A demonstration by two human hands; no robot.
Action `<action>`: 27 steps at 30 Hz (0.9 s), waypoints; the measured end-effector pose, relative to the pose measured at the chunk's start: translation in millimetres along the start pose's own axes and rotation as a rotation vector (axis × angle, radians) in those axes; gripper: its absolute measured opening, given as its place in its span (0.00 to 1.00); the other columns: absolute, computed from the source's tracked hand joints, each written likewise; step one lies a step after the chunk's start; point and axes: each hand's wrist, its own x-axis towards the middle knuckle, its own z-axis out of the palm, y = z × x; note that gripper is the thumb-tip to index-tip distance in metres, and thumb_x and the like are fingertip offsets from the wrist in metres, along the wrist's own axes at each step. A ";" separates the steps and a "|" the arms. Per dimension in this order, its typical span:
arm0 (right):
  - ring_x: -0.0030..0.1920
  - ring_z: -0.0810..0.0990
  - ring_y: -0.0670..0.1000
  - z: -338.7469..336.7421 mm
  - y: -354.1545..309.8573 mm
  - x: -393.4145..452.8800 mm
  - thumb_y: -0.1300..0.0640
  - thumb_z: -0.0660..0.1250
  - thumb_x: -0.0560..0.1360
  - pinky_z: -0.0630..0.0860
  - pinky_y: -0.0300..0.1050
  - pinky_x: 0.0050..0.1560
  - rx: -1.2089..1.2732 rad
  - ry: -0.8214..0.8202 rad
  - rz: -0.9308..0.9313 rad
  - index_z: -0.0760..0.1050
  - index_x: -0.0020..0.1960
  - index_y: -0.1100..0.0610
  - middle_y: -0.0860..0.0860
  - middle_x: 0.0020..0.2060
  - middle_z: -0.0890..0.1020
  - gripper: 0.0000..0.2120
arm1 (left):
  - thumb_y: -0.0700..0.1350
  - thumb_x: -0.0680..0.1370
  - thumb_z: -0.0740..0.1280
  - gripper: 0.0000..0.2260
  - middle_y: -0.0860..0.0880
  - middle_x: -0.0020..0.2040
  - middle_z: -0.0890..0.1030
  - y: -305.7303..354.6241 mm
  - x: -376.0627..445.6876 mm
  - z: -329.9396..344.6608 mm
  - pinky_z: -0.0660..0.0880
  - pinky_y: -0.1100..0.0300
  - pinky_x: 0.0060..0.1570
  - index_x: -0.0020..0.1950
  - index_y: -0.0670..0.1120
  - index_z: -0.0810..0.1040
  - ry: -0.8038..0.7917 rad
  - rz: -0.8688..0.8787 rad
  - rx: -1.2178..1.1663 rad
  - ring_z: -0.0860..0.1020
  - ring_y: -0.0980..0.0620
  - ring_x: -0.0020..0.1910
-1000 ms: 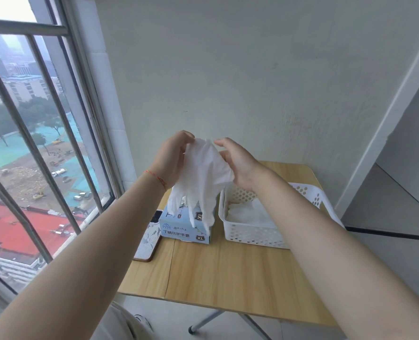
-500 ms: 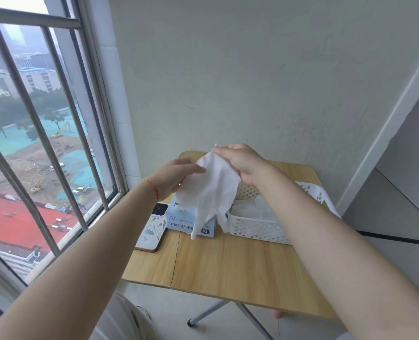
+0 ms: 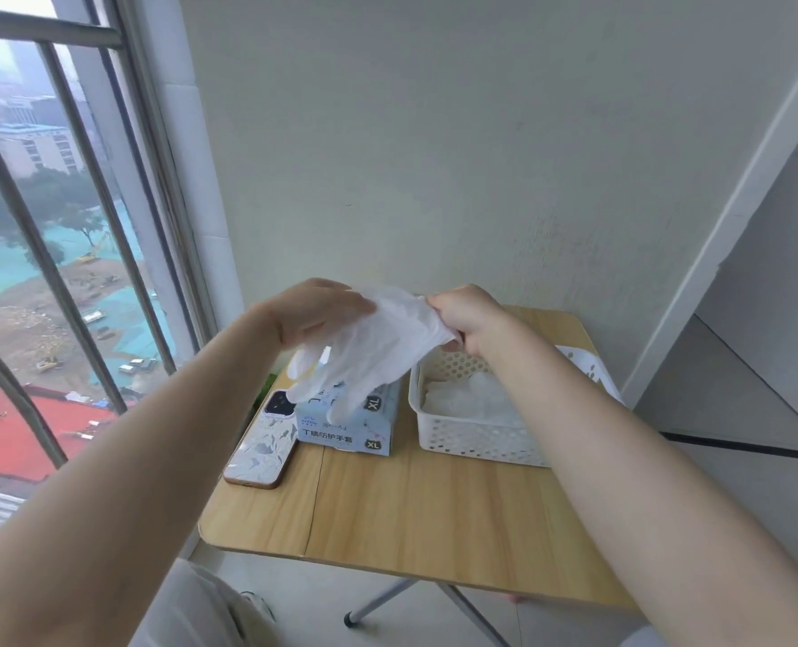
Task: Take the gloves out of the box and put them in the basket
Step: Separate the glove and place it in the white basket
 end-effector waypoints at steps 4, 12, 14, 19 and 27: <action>0.34 0.75 0.56 -30.8 34.1 5.8 0.66 0.61 0.75 0.72 0.43 0.31 -0.122 0.096 0.090 0.68 0.36 0.57 0.62 0.36 0.74 0.10 | 0.49 0.75 0.71 0.09 0.50 0.37 0.77 -0.8 33.5 47.8 0.71 0.58 0.39 0.44 0.43 0.83 0.063 0.069 0.506 0.74 0.50 0.38; 0.32 0.73 0.53 -88.2 79.7 5.5 0.64 0.56 0.80 0.70 0.38 0.25 -0.383 0.194 0.128 0.71 0.63 0.67 0.60 0.44 0.75 0.14 | 0.46 0.75 0.69 0.11 0.45 0.51 0.81 11.2 66.7 133.5 0.75 0.58 0.44 0.54 0.44 0.82 0.004 0.165 0.893 0.78 0.46 0.48; 0.36 0.76 0.57 -95.7 84.6 4.6 0.67 0.55 0.79 0.68 0.40 0.22 -0.480 0.225 0.131 0.68 0.67 0.67 0.63 0.51 0.77 0.17 | 0.48 0.76 0.69 0.11 0.47 0.51 0.79 7.5 71.1 145.4 0.72 0.59 0.45 0.56 0.45 0.81 -0.029 0.177 0.932 0.75 0.47 0.47; 0.48 0.78 0.57 -112.8 103.7 7.9 0.67 0.56 0.79 0.67 0.43 0.28 -0.704 0.289 0.130 0.59 0.75 0.63 0.59 0.59 0.77 0.24 | 0.46 0.76 0.68 0.11 0.50 0.55 0.78 -6.6 80.7 165.1 0.75 0.56 0.49 0.58 0.52 0.78 0.009 0.247 1.001 0.76 0.48 0.49; 0.48 0.78 0.55 -114.3 119.1 13.9 0.67 0.55 0.80 0.71 0.45 0.38 -0.868 0.251 0.122 0.53 0.77 0.62 0.58 0.59 0.76 0.27 | 0.43 0.78 0.63 0.09 0.52 0.51 0.75 -18.3 71.9 172.4 0.71 0.57 0.43 0.55 0.52 0.79 0.079 0.374 1.098 0.76 0.49 0.48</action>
